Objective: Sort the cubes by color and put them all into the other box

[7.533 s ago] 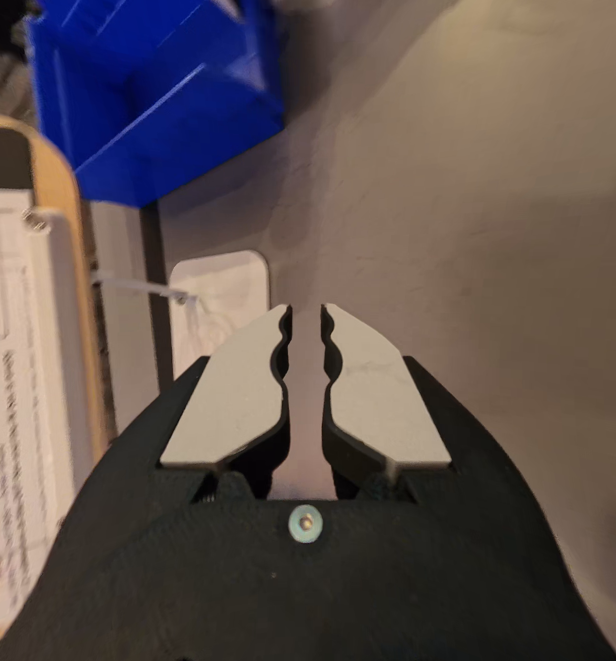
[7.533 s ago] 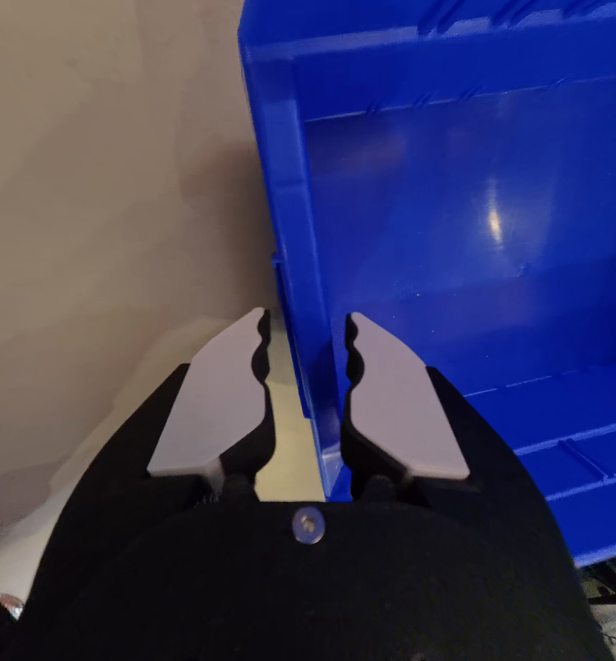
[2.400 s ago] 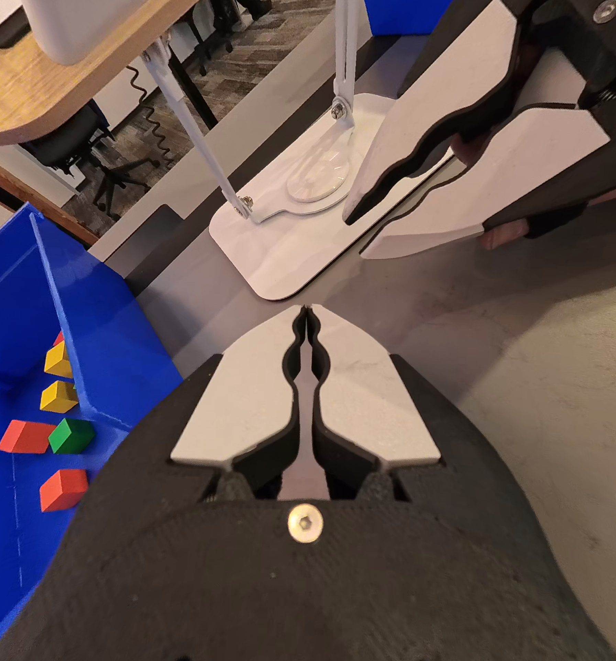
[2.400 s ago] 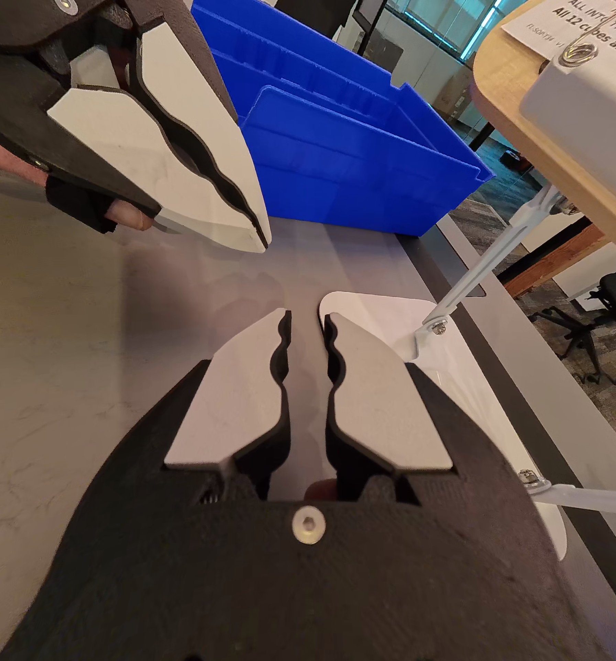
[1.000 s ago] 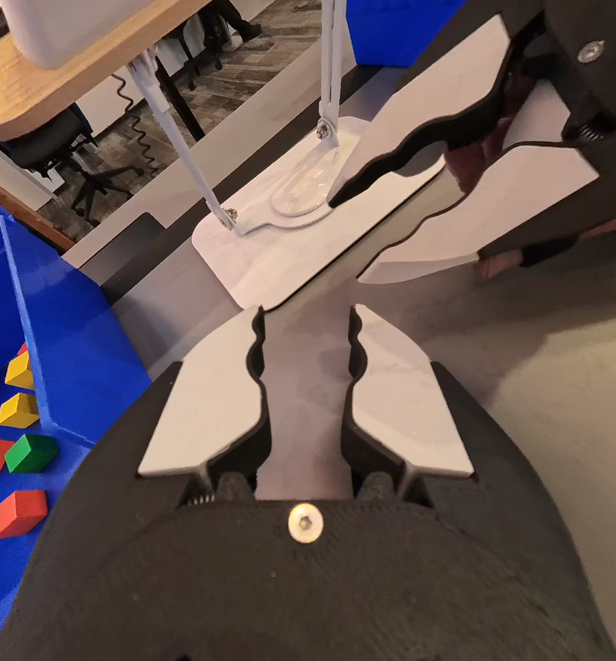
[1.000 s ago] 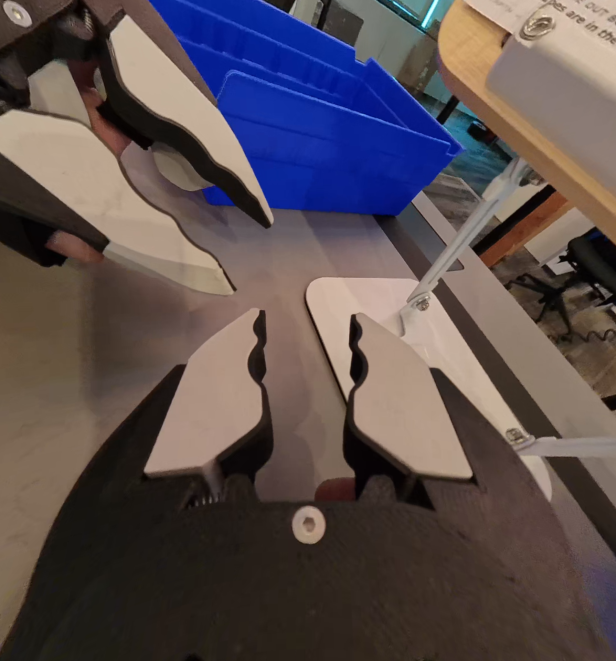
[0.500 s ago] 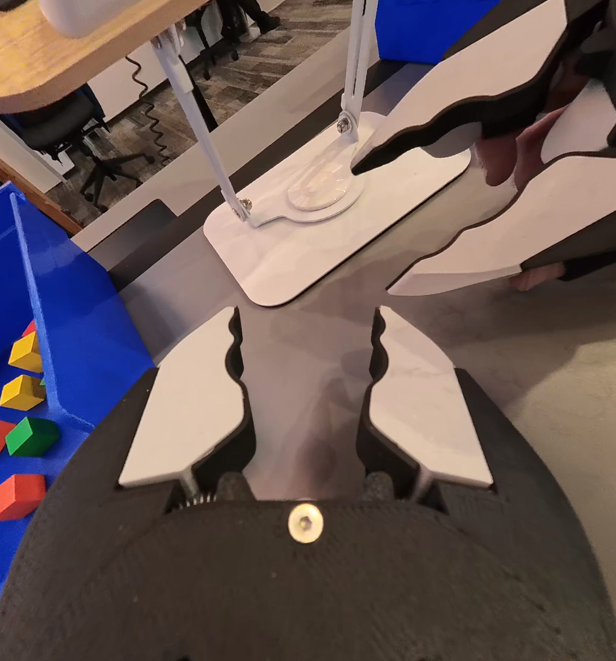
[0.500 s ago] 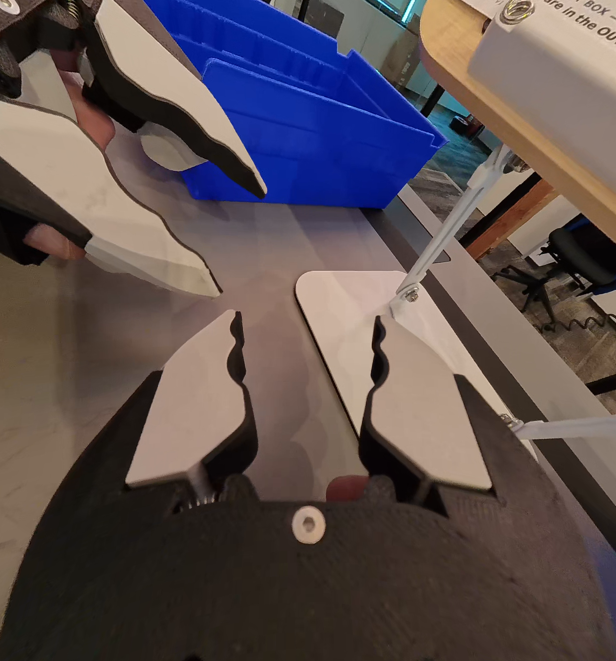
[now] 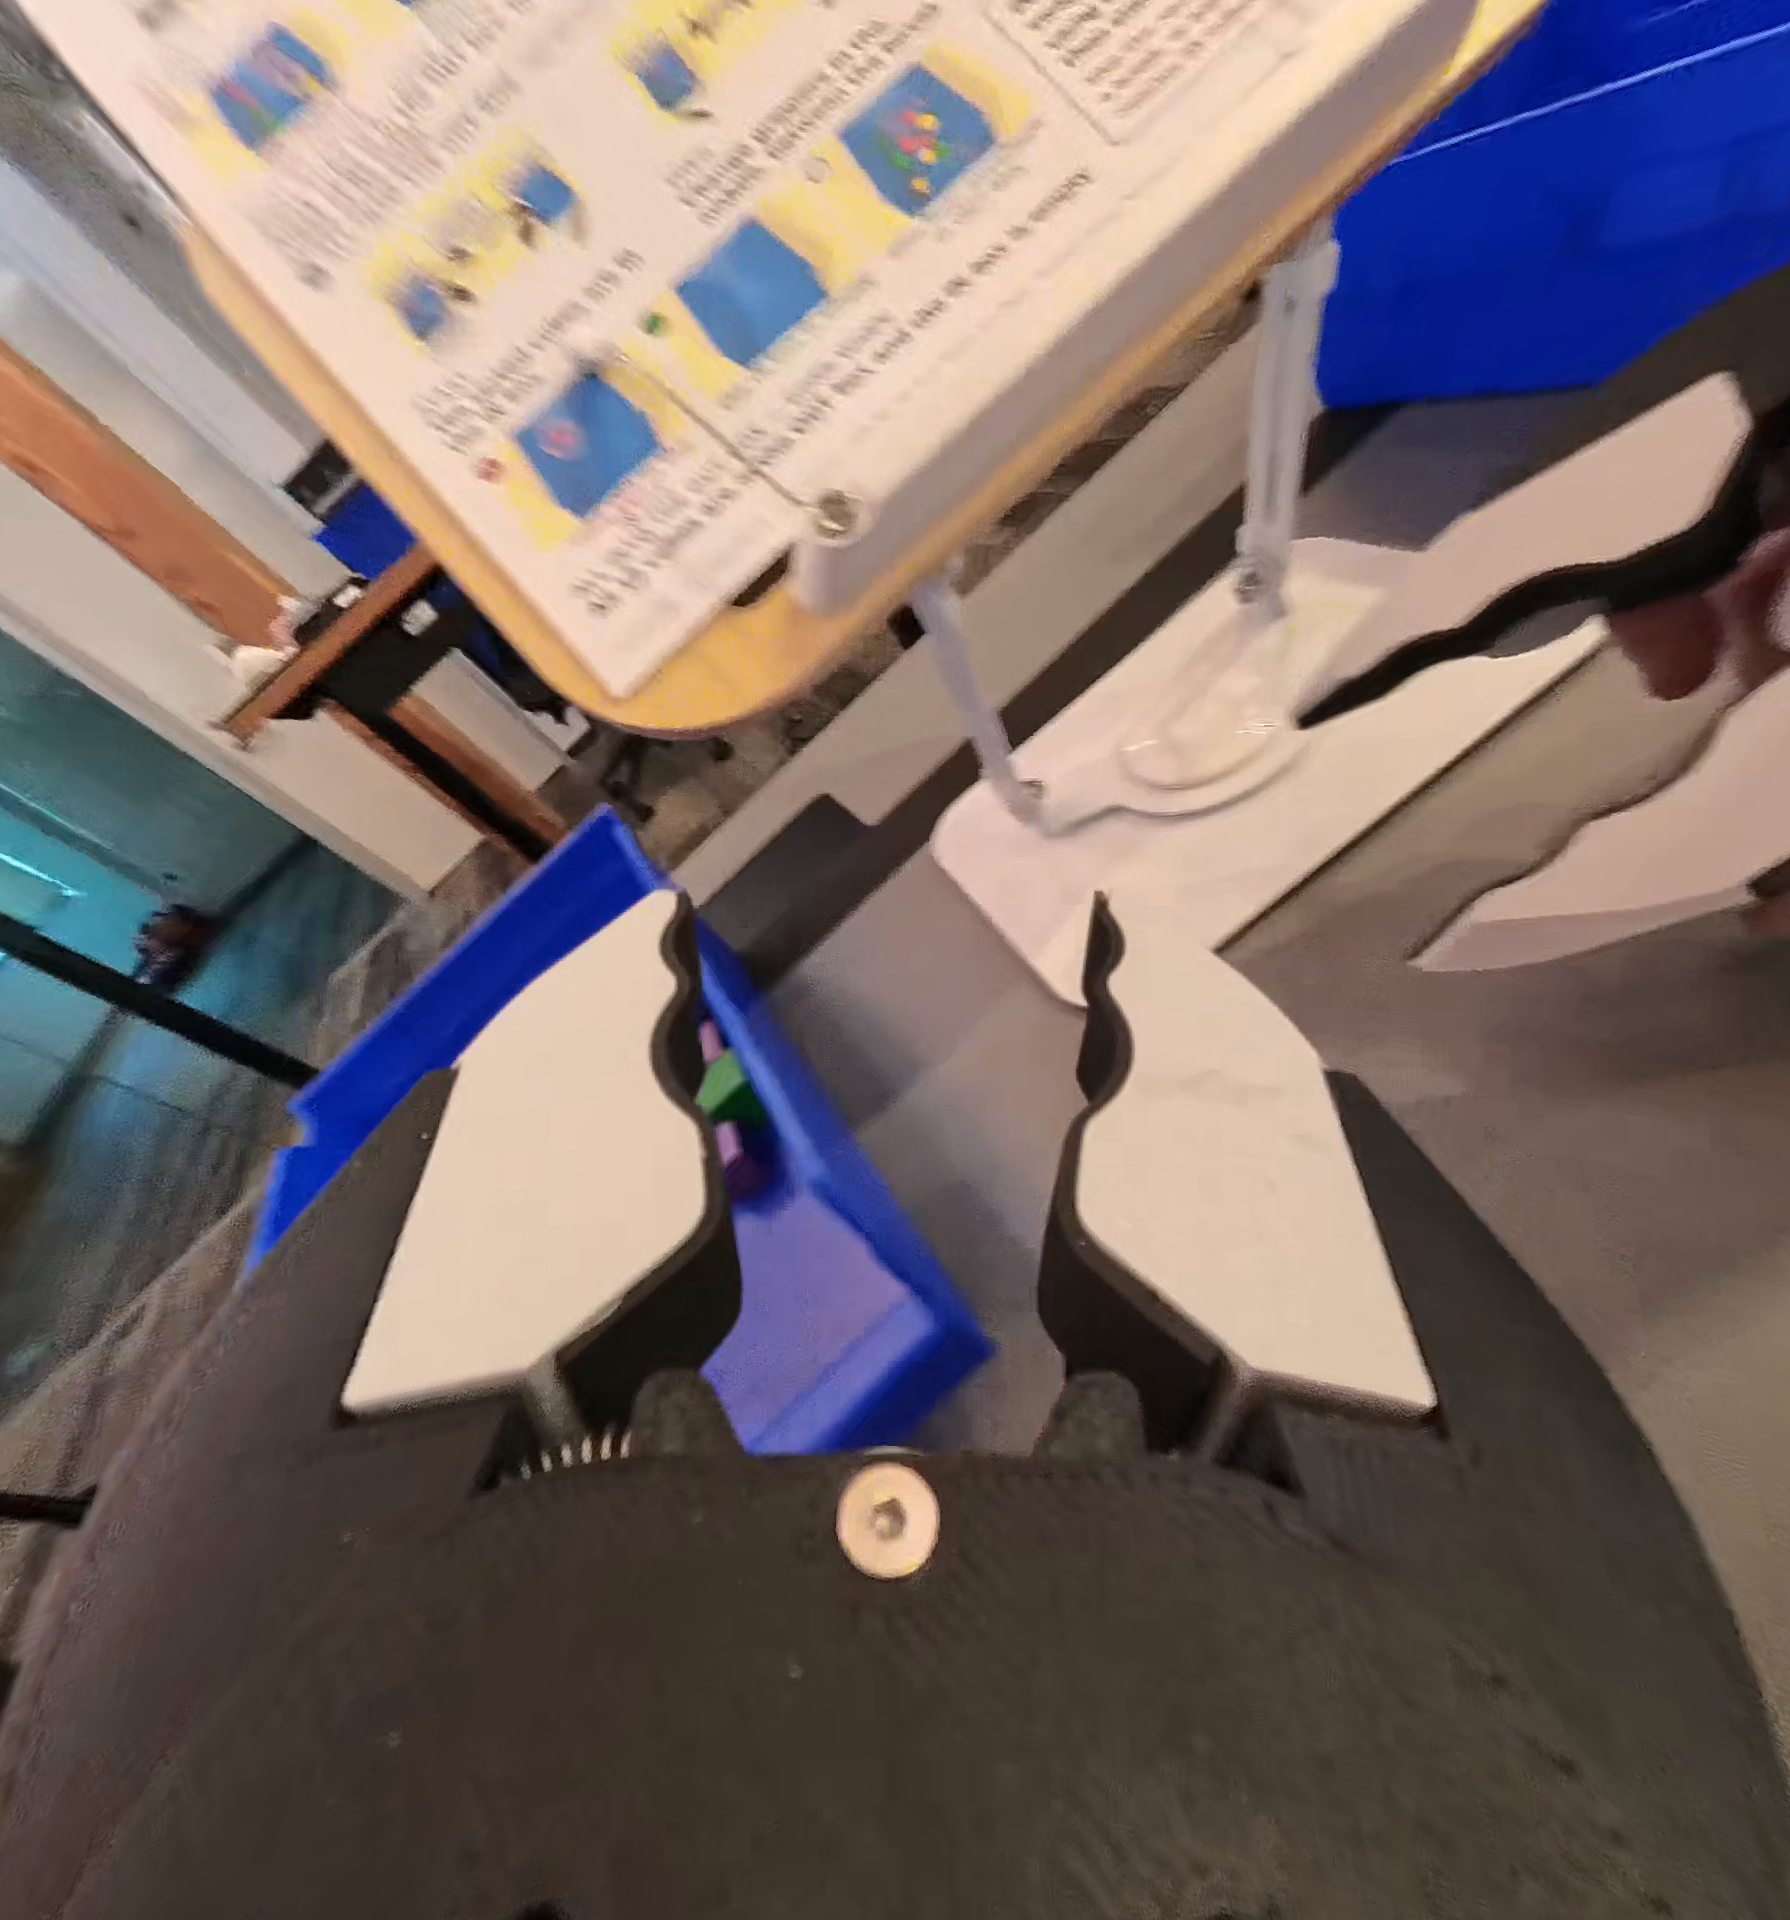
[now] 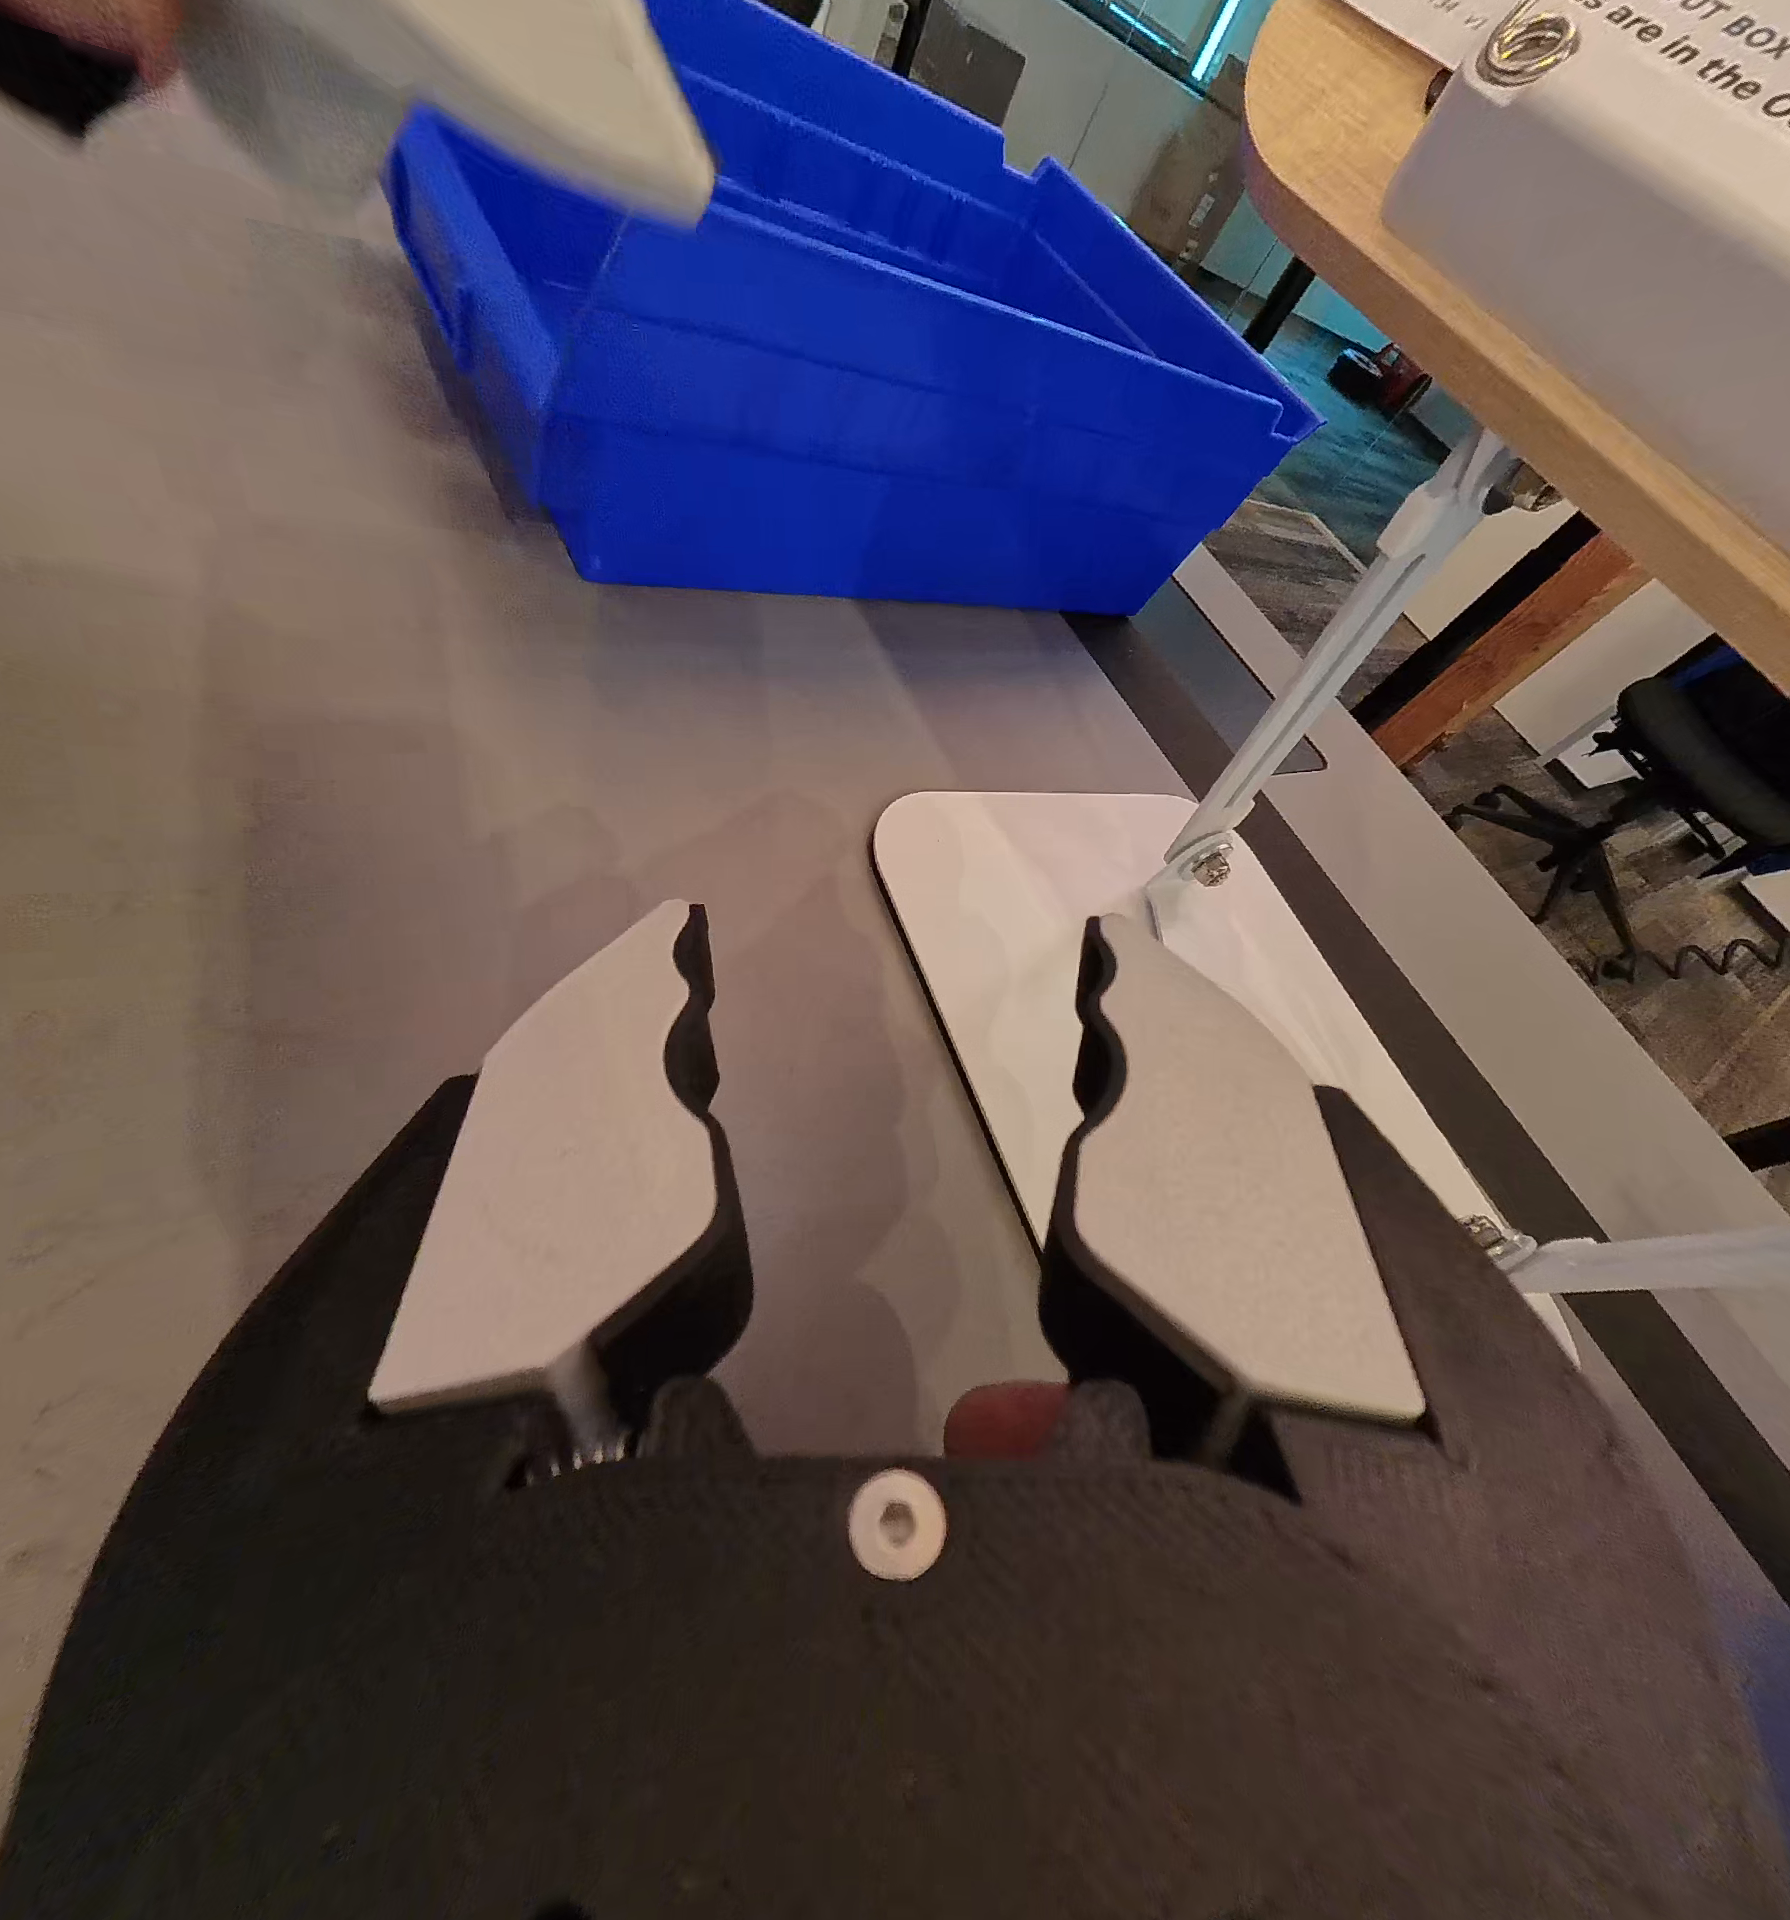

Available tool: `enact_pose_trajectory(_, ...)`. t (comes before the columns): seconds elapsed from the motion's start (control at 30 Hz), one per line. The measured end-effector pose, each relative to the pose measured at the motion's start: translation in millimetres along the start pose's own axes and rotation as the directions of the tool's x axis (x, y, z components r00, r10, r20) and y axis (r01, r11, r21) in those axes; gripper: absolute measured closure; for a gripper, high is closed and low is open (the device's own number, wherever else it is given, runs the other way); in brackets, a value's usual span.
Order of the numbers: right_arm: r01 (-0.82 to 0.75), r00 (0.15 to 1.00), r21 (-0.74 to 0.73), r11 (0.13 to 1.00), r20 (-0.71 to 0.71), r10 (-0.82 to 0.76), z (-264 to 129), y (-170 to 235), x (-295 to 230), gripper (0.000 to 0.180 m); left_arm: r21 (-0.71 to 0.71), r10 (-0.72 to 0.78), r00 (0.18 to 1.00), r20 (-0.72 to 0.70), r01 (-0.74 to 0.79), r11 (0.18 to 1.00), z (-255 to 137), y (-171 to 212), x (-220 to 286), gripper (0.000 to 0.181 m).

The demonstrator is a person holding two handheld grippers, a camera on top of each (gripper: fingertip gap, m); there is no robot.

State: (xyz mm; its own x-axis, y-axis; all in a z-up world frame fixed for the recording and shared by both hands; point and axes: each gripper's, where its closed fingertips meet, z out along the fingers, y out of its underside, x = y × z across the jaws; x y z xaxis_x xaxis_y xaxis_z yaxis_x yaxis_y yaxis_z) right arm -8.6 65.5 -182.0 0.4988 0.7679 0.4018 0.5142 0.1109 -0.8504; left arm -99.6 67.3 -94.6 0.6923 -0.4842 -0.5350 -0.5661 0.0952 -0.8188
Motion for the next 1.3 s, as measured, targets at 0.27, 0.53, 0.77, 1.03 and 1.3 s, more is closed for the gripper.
enact_pose_trajectory(0.27, 0.001, 1.000, -0.006, 1.000, 0.007, -0.001, 1, 1, -1, 0.113, -0.013, 0.089, 0.988, 0.128, -0.088, 0.996, 3, -9, -93, 0.106)
enact_pose_trajectory(0.53, 0.000, 1.000, -0.016, 1.000, 0.015, 0.000, 2, 2, -2, 0.114, -0.126, 0.189, 0.958, 0.216, -0.165, 0.978, 18, -6, -169, 0.095)
enact_pose_trajectory(0.77, -0.002, 1.000, -0.014, 1.000, 0.020, 0.002, 1, 2, -2, 0.114, -0.294, 0.237, 0.971, -0.004, -0.228, 0.928, 35, 41, -173, 0.112)
enact_pose_trajectory(1.03, 0.003, 1.000, -0.017, 1.000, 0.023, -0.003, 1, 2, -3, 0.113, -0.421, 0.216, 0.965, -0.145, -0.258, 0.870, 47, 92, -171, 0.121)
enact_pose_trajectory(1.3, 0.009, 1.000, -0.020, 1.000, 0.027, -0.008, 1, 2, -4, 0.113, -0.578, 0.174, 0.930, -0.325, -0.341, 0.742, 62, 143, -158, 0.126)
